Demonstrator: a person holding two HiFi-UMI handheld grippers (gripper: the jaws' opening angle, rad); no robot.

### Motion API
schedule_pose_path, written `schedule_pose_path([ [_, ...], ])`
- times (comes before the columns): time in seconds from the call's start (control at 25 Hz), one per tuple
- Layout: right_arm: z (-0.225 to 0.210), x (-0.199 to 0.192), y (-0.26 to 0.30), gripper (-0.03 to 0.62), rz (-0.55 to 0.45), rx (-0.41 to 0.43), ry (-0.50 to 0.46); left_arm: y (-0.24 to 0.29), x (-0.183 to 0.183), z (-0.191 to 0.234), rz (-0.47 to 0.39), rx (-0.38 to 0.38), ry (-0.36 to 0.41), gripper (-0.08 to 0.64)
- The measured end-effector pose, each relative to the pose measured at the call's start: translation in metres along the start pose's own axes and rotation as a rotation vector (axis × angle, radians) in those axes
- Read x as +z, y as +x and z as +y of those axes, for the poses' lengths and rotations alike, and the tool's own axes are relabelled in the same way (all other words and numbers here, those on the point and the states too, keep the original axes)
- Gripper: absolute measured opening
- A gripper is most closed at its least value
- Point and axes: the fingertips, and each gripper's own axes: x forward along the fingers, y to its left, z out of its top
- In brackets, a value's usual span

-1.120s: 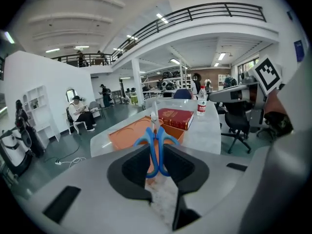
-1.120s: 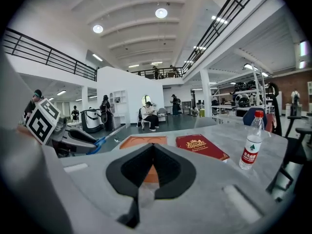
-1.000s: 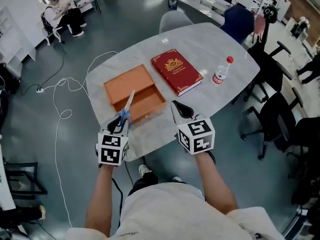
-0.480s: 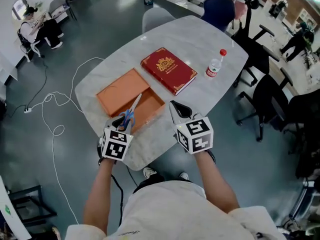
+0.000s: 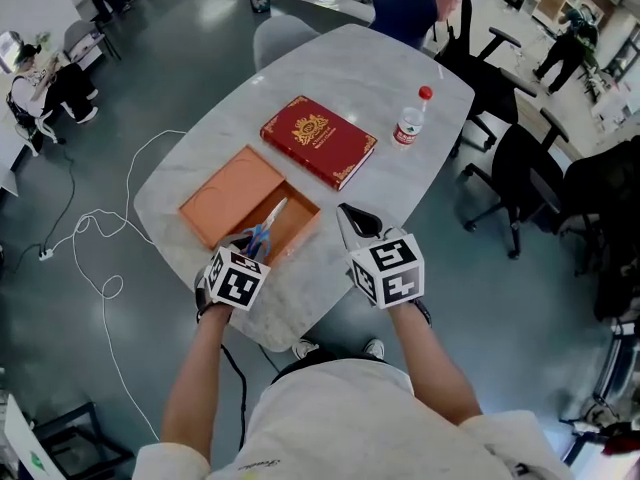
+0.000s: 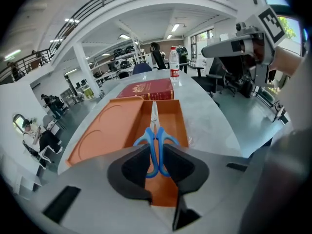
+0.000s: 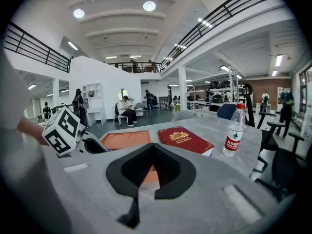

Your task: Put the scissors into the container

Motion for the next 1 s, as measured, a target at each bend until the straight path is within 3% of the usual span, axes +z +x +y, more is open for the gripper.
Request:
schedule_pose_path([
  [0.48, -0.009, -0.009, 0.001, 0.005, 0.028, -0.044, 0.008, 0.034, -0.009, -0.001, 0.153, -0.087, 0.078, 0.081],
  [1.0, -0.011, -0.02, -0.001, 0.005, 0.044, -0.027, 0.047, 0.05, -0.012, -0.011, 0.227, -0.127, 0.1, 0.083],
])
